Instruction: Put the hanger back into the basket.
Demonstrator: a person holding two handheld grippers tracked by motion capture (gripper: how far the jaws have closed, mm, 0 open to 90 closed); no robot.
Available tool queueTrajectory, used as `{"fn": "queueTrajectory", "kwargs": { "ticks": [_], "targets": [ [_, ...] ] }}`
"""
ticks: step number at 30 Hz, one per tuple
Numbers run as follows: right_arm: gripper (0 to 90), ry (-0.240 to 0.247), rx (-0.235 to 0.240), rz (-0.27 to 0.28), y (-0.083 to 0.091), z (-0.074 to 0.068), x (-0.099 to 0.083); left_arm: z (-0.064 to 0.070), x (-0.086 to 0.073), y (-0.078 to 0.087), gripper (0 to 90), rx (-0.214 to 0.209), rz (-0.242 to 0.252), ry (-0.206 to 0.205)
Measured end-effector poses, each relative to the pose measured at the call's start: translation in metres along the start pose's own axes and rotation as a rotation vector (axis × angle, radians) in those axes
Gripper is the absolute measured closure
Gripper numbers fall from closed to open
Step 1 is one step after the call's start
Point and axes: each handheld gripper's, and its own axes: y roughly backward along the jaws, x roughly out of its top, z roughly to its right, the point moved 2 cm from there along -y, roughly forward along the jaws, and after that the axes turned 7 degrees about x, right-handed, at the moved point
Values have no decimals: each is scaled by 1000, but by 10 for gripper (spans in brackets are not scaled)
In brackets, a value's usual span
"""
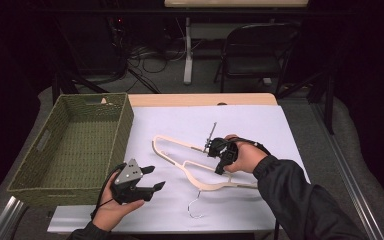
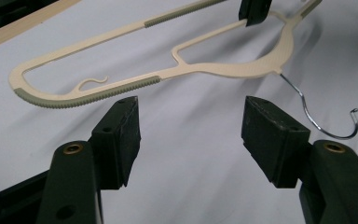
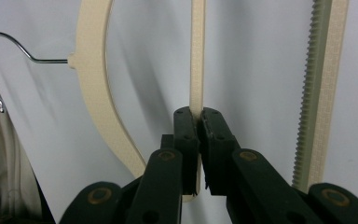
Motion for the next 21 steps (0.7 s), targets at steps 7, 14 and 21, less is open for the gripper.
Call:
{"fn": "queueTrajectory", "kwargs": {
  "ticks": [7,14,21],
  "targets": [
    [857,27,80,20,-2,-7,6,12,0,-10,346,32,-19,-160],
    [857,18,130,18,-2,-11,10,21,2,-22,318,72,-27,-291],
    [857,13,170,-3,-3,-14,14,26,-1,-37,325,111,-31,-409]
  ]
}}
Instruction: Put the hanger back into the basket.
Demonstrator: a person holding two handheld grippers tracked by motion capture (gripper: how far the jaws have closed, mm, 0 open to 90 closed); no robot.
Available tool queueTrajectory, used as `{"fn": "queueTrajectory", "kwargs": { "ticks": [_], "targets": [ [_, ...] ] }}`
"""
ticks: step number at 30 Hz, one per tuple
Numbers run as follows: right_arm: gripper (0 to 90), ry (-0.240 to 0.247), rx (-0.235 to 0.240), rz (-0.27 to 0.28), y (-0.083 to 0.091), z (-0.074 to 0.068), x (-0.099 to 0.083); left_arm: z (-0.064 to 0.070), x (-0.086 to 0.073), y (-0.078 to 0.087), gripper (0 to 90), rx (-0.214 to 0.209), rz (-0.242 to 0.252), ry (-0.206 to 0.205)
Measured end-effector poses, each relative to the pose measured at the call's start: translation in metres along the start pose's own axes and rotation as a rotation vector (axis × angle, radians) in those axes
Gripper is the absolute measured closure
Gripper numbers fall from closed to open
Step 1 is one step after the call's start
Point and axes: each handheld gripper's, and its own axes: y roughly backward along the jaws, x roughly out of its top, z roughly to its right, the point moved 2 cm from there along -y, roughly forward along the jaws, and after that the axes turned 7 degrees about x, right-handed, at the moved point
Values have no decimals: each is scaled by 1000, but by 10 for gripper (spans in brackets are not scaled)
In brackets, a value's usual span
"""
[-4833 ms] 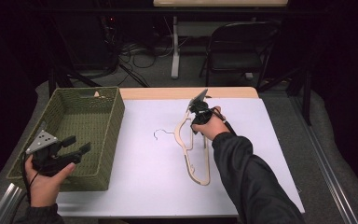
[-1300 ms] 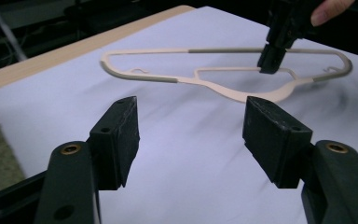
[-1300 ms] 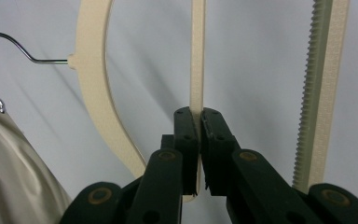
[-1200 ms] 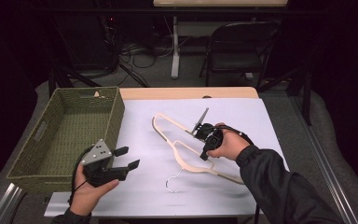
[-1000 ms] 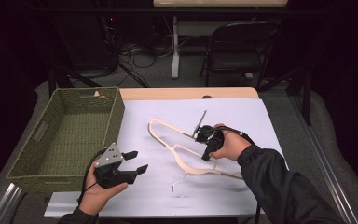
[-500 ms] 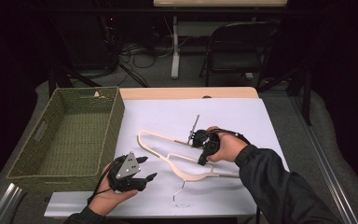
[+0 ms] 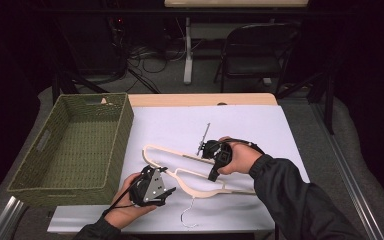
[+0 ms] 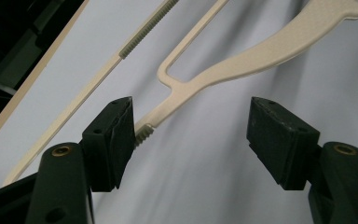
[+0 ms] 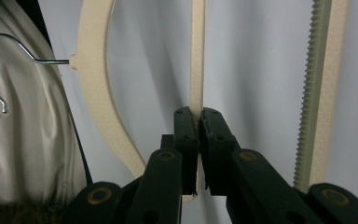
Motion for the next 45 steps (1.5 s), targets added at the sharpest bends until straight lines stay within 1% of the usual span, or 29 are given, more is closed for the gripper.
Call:
{"fn": "queueTrajectory", "kwargs": {
  "ticks": [1,2,3,4,9,10,11,12,13,14,16,17,18,21,22,23,24,25,28,30,31,32,33,34,37,38,40,42,45],
  "targets": [
    [857,4,-4,2,-1,0,0,1,0,-1,332,4,1,-6],
    [857,-3,15,19,-3,-1,1,1,1,-2,334,2,4,-13],
    [857,-1,11,3,-3,-1,2,2,1,-3,339,-1,7,-12],
    [857,-1,13,11,-4,-1,3,2,1,-4,341,-1,6,-25],
    [857,14,18,6,-7,-1,6,2,2,-9,368,-14,-4,-33],
    [857,9,30,9,-8,-2,8,2,2,-11,368,-19,-6,-34],
    [857,22,19,-2,-10,-2,9,2,2,-11,371,-25,-8,-32],
    [857,23,22,-25,-9,-3,9,2,2,-13,384,-29,-12,-35],
    [857,22,16,-18,-10,-4,10,2,1,-14,395,-35,-16,-36],
    [857,30,26,-5,-12,-4,12,3,1,-16,415,-47,-20,-44],
    [857,45,27,-6,-12,-6,13,4,1,-18,432,-57,-22,-53],
    [857,43,29,-10,-13,-7,14,4,1,-18,449,-60,-24,-59],
    [856,53,22,-11,-13,-7,14,4,1,-18,465,-60,-26,-61],
    [856,63,8,-21,-14,-7,14,5,1,-18,472,-60,-27,-57],
    [855,62,5,-26,-14,-7,14,4,1,-17,491,-61,-29,-61],
    [854,69,6,-21,-15,-7,14,3,0,-17,526,-66,-30,-57],
    [853,72,7,-18,-15,-8,14,1,0,-15,565,-71,-32,-37],
    [853,84,0,-15,-15,-8,14,1,0,-14,571,-74,-29,-25],
    [852,94,-11,-15,-15,-9,14,-1,1,-12,577,-80,-18,-20],
    [849,109,-24,-25,-14,-11,15,-1,1,-9,602,-91,-29,-1],
    [849,109,-24,-25,-14,-11,15,-1,1,-9,621,-91,-29,-1],
    [848,117,-31,-23,-14,-12,16,-2,0,-8,637,-100,-42,16],
    [848,117,-31,-23,-14,-12,16,-2,0,-8,654,-100,-42,16],
    [845,116,-34,-18,-13,-12,16,-2,0,-8,670,-114,-48,32],
    [839,118,-40,-14,-12,-12,16,-2,1,-6,737,-129,-49,43],
    [839,118,-40,-14,-12,-12,16,-2,1,-5,737,-149,-47,59],
    [827,118,-47,-19,-14,-12,17,-2,5,-2,778,-157,-45,51],
    [825,117,-48,-22,-14,-12,17,-2,5,-2,785,-159,-46,47],
    [823,125,-62,-31,-16,-11,18,-3,5,-3,794,-175,-52,43]
  ]
}}
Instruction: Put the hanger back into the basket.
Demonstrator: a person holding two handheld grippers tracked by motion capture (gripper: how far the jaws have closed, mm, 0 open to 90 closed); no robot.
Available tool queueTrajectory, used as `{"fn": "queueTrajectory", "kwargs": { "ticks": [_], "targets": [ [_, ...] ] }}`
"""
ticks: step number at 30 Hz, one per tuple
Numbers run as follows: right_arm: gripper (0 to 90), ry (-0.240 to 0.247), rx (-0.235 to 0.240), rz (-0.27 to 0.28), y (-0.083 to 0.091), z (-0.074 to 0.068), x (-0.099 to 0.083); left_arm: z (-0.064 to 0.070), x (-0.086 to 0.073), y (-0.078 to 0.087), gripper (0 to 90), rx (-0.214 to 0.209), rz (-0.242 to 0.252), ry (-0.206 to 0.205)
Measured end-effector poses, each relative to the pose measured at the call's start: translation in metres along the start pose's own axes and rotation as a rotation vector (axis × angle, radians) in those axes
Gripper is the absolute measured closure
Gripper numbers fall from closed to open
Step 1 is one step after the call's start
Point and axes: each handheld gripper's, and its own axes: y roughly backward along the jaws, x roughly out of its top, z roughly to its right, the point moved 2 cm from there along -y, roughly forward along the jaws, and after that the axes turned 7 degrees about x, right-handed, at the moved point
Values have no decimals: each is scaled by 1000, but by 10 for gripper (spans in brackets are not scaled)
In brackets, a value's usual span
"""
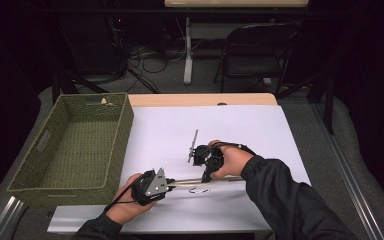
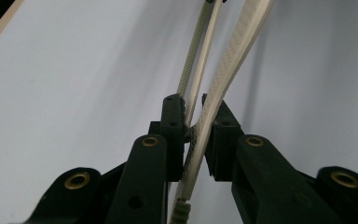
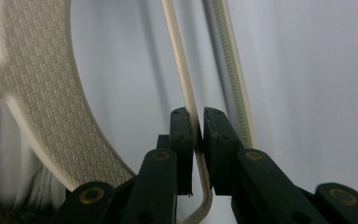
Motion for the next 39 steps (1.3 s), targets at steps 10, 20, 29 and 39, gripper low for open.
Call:
{"fn": "queueTrajectory", "kwargs": {
  "ticks": [10,20,29,39],
  "targets": [
    [725,-28,-28,121,15,-1,-4,-3,3,-1,803,-3,-16,-23],
    [618,-83,-203,329,72,-2,-42,-8,17,4,849,-44,-103,-64],
    [601,-150,-271,355,91,-2,-80,-17,21,6,866,-114,-135,-11],
    [595,-215,-286,325,82,6,-107,-41,8,6,869,-154,-100,271]
  ]
}}
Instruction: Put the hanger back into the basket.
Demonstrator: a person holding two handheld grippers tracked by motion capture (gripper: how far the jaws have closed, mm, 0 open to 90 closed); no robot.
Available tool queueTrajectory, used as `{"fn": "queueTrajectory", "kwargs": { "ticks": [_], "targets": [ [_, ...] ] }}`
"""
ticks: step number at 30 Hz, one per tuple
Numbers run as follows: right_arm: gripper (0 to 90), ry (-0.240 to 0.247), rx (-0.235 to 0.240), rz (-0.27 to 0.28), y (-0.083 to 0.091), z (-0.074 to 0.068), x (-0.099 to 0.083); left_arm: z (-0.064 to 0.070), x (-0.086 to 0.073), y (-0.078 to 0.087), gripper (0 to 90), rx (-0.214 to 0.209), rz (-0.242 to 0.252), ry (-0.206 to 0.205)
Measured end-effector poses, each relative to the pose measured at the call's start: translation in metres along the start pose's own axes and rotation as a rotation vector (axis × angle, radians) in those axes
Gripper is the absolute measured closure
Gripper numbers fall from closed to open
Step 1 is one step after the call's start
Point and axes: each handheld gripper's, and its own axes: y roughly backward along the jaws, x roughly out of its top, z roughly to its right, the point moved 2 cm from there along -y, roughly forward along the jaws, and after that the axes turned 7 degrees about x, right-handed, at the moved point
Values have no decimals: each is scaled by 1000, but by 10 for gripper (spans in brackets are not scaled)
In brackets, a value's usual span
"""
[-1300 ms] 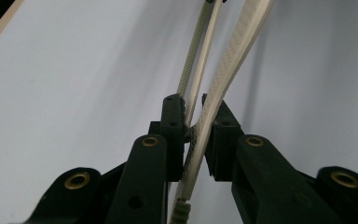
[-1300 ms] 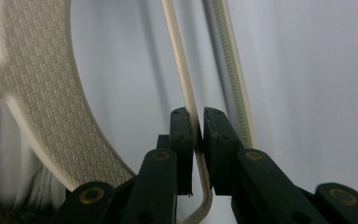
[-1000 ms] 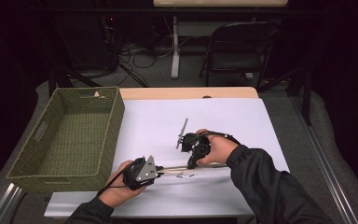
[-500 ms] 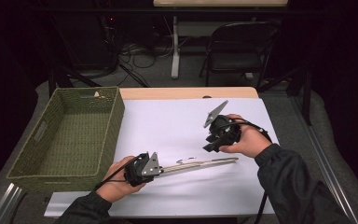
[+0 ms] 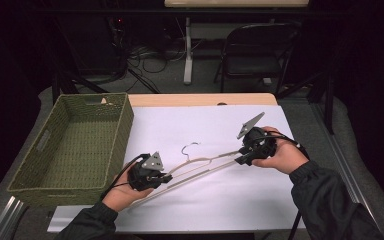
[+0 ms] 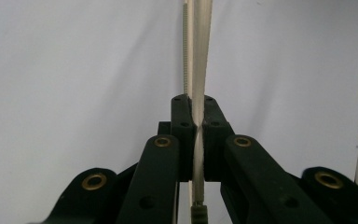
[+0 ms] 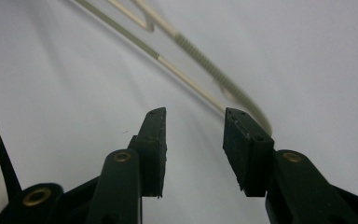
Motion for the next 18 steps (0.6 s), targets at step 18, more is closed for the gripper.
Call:
{"fn": "queueTrajectory", "kwargs": {
  "ticks": [18],
  "targets": [
    [506,-61,-14,51,-16,1,-14,-7,5,29,868,11,61,235]
  ]
}}
